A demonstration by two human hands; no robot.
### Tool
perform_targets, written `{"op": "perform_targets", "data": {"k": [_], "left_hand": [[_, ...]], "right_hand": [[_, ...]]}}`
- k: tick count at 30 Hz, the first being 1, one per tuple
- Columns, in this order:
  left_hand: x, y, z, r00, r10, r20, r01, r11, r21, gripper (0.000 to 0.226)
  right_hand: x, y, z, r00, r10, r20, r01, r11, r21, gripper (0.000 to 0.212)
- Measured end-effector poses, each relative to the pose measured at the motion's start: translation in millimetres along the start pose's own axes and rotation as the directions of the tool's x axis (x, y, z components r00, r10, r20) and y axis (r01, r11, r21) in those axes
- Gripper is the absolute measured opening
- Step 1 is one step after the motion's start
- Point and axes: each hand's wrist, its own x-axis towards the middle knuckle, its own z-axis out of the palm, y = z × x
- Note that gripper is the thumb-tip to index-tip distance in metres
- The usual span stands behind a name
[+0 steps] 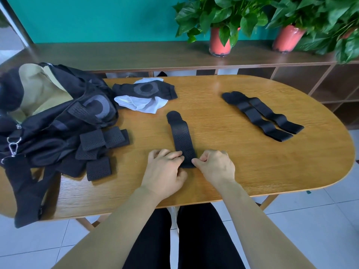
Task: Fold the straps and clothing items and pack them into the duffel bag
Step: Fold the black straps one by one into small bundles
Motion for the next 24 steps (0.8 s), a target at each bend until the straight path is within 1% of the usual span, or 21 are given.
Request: {"op": "perform_targets", "data": {"k": [2, 3, 5, 6, 8, 9, 10, 12, 13, 15, 16, 18, 19, 21, 22, 24], "left_hand": [[1.7, -3.3, -4.8, 0.999, 0.044, 0.029, -0.045, 0.998, 0.05, 0.046], [2.9, -6.0, -7.0, 0.997, 0.062, 0.045, -0.064, 0.997, 0.052, 0.045], [7.3, -12.2, -8.6, 0.994, 0.09, 0.069, -0.092, 0.996, 0.019, 0.039], [10.0, -14.4, -9.1, 0.991, 0.113, 0.073, -0.114, 0.993, 0.011, 0.035], [12.6, -17.4, -10.7, 0.984, 0.168, 0.051, -0.169, 0.985, 0.021, 0.034], [12.0, -19.0, -11.6, 0.982, 0.186, 0.034, -0.186, 0.982, 0.015, 0.037], [10.5, -21.2, -11.6, 0.979, 0.201, 0.017, -0.201, 0.979, -0.005, 0.041], [3.4, -23.8, -10.2, 0.978, 0.207, 0.001, -0.206, 0.976, -0.066, 0.046], [-1.8, -22.8, -10.6, 0.983, 0.184, 0.003, -0.182, 0.977, -0.111, 0.047], [-10.7, -18.2, -13.5, 0.994, 0.11, 0.015, -0.104, 0.971, -0.217, 0.045], [-13.6, -15.7, -14.6, 0.998, 0.059, 0.032, -0.048, 0.961, -0.272, 0.044], [-14.8, -12.2, -12.3, 0.997, -0.054, 0.057, 0.071, 0.933, -0.354, 0.041], [-13.6, -10.6, -9.1, 0.993, -0.105, 0.046, 0.115, 0.918, -0.381, 0.033], [-10.0, -7.3, -0.9, 0.982, -0.189, -0.024, 0.163, 0.895, -0.415, 0.011], [-8.2, -5.4, 2.9, 0.973, -0.227, -0.043, 0.188, 0.887, -0.421, 0.007], [-5.2, 0.7, 6.0, 0.955, -0.291, -0.056, 0.245, 0.881, -0.404, 0.017]], "right_hand": [[-2.1, 1.8, 2.0, 0.999, -0.038, -0.025, 0.037, 0.999, -0.023, 0.023], [-3.2, 4.5, 4.2, 0.995, -0.074, -0.064, 0.074, 0.997, 0.0, 0.021], [-6.7, 14.5, 9.7, 0.961, -0.207, -0.182, 0.222, 0.973, 0.069, 0.014], [-9.4, 19.8, 11.3, 0.931, -0.295, -0.217, 0.315, 0.947, 0.062, 0.019], [-13.6, 27.5, 11.2, 0.862, -0.474, -0.182, 0.478, 0.878, -0.022, 0.044], [-14.8, 28.9, 10.1, 0.824, -0.545, -0.156, 0.539, 0.838, -0.084, 0.05], [-15.4, 29.8, 9.7, 0.791, -0.597, -0.133, 0.582, 0.801, -0.138, 0.05], [-14.8, 32.6, 11.4, 0.748, -0.646, -0.151, 0.621, 0.762, -0.184, 0.039], [-15.3, 34.1, 13.0, 0.755, -0.63, -0.181, 0.611, 0.777, -0.154, 0.032], [-19.4, 33.3, 14.1, 0.819, -0.529, -0.224, 0.543, 0.839, 0.005, 0.022], [-20.7, 32.3, 15.0, 0.852, -0.473, -0.226, 0.5, 0.862, 0.083, 0.02], [-22.7, 26.8, 17.7, 0.9, -0.364, -0.239, 0.407, 0.898, 0.167, 0.016], [-23.2, 23.6, 19.9, 0.911, -0.315, -0.266, 0.369, 0.91, 0.187, 0.015], [-23.1, 16.7, 25.6, 0.905, -0.249, -0.345, 0.331, 0.921, 0.206, 0.014], [-22.7, 13.2, 28.7, 0.895, -0.229, -0.383, 0.322, 0.926, 0.199, 0.012], [-21.3, 7.4, 34.8, 0.876, -0.204, -0.436, 0.303, 0.938, 0.17, 0.01]]}}
